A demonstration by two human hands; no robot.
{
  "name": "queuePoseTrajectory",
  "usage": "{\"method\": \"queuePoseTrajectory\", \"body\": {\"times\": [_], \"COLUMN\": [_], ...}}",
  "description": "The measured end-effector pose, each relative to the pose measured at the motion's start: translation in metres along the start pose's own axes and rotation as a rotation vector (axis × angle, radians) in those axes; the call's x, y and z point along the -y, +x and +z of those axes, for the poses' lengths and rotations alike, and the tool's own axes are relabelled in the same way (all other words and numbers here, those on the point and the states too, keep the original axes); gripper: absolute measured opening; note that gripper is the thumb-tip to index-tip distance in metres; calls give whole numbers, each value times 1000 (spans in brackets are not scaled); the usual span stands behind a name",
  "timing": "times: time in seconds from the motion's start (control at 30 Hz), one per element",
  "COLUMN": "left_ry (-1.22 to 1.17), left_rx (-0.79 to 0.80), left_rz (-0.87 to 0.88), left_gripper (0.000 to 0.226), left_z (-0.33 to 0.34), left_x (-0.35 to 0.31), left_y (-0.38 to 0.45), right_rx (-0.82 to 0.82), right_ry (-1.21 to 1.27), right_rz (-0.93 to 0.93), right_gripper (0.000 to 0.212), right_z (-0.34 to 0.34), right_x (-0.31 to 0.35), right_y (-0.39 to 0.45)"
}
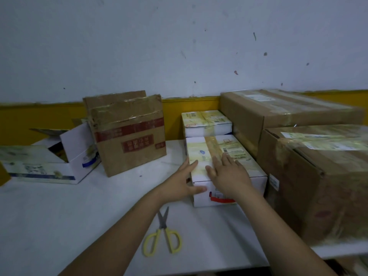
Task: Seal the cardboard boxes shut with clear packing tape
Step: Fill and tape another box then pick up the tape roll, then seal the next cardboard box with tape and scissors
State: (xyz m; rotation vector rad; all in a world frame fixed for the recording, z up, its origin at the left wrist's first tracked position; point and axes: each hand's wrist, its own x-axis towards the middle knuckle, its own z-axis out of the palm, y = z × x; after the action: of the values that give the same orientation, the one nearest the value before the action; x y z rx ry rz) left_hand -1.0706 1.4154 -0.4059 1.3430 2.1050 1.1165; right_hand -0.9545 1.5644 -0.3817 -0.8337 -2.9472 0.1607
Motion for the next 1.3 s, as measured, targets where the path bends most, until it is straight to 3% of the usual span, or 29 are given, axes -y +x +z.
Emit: {"method": "queuePoseTrajectory", "body": {"times": [0.07,0.17,0.23,0.3,0.37,0.43,0.5,0.53,0.63,0.7,0.77,0.83,0.87,0.93,1.0,1.13,1.2,1.3], "left_ry": [56,273,393,401,377,508,632,628,361,254,321,382,404,435,425,799,965,1024], "left_rx": [32,150,131,-94,-481,-875,-1138,-1177,-1008,-886,-925,-949,-926,-841,-703,-515,-448,-314], "left_rz": [-40,-91,-77,12,141,144,23,-52,-230,-282,-218,-122,-81,10,114,214,181,68], "left_gripper": [108,115,117,100,68,49,53,61,83,54,14,8,8,10,4,42,56,72], "left_z": [-5,-12,-32,-68,-112,-156,-193,-209,-244,-252,-251,-245,-241,-230,-218,-203,-200,-195], "left_x": [-3,-15,-22,-30,-28,-22,-9,-1,24,34,41,42,40,32,18,3,-1,-14], "left_y": [7,9,0,-10,-20,-29,-35,-36,-33,-28,-28,-33,-35,-39,-45,-61,-72,-85], "right_rx": [38,125,143,28,-174,-319,-399,-437,-471,-478,-464,-499,-544,-608,-565,-441,-423,-470], "right_ry": [18,-35,26,178,330,421,426,408,282,162,39,-73,-121,-166,-141,-14,89,187], "right_rz": [-1,-49,-18,-4,-55,-167,-314,-399,-587,-659,-690,-656,-621,-593,-617,-738,-759,-780], "right_gripper": [69,90,77,64,62,63,64,65,73,80,89,96,90,56,33,38,43,43], "right_z": [-2,-9,-17,-28,-44,-64,-81,-88,-101,-100,-97,-91,-90,-98,-106,-109,-110,-106], "right_x": [2,-5,-2,10,34,67,101,118,164,190,210,218,215,202,180,131,110,91], "right_y": [9,22,25,34,44,59,79,90,122,139,149,155,157,158,157,153,144,131]}}
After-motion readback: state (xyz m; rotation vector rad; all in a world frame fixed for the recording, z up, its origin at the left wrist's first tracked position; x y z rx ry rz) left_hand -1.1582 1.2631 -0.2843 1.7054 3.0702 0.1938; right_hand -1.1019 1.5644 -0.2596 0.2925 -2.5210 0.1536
